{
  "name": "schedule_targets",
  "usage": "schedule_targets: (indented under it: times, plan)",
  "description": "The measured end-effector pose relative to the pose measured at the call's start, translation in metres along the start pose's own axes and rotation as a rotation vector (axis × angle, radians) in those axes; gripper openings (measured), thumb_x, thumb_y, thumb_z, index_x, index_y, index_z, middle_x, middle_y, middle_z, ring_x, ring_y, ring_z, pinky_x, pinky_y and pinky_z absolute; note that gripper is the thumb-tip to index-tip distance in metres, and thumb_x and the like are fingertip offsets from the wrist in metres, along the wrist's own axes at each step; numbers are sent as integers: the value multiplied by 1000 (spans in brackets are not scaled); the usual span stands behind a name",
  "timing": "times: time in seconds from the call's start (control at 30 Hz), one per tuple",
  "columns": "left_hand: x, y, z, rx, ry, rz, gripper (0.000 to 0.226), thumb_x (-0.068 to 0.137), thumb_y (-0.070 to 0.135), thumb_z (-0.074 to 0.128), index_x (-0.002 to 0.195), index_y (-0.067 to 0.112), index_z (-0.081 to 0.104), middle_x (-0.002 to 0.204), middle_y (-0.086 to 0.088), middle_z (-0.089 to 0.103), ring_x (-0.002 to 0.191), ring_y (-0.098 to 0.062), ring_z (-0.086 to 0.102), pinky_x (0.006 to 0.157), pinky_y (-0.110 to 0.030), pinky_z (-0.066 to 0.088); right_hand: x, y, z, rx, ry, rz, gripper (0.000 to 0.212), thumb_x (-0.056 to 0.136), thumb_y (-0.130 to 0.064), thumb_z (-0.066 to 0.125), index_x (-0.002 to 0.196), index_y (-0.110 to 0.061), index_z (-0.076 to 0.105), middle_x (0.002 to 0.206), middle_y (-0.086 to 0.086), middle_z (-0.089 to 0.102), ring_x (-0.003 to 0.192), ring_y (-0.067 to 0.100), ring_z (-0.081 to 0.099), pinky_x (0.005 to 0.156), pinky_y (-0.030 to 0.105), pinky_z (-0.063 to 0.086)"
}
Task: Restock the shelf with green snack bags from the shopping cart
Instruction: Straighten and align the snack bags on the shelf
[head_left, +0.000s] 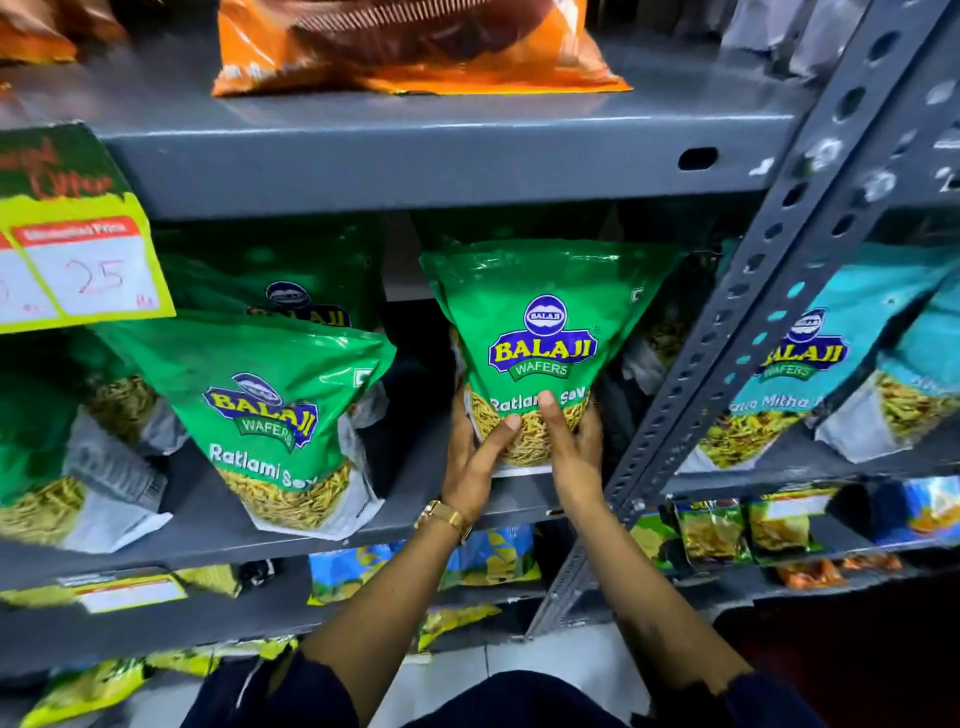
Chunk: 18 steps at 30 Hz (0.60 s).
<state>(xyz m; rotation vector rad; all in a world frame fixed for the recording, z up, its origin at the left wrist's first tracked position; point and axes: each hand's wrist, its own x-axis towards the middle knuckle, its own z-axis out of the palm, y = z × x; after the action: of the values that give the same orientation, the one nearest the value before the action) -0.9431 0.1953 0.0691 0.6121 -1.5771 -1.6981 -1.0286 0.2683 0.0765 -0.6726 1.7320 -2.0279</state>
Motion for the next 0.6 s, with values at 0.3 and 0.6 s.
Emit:
schedule_targets:
  times: [0.3, 0.6]
  plan:
    - [-4, 5, 1, 61, 40, -14, 69, 79, 57, 53, 138, 23, 40, 130, 15, 59, 121, 3, 55, 104, -22, 43, -7, -5, 2, -64, 58, 4, 92, 68, -79, 60, 141, -27, 40, 139, -2, 58, 127, 9, 57, 108, 36, 45]
    - [-66, 33, -26, 437, 80, 324, 82, 90, 66, 38, 152, 16, 16, 162, 0, 20, 151, -13, 19, 124, -39, 20, -74, 6, 17, -356, 82, -329, 99, 85, -80, 25, 155, -13, 8, 164, 0, 5, 156, 20, 2, 126, 35, 8]
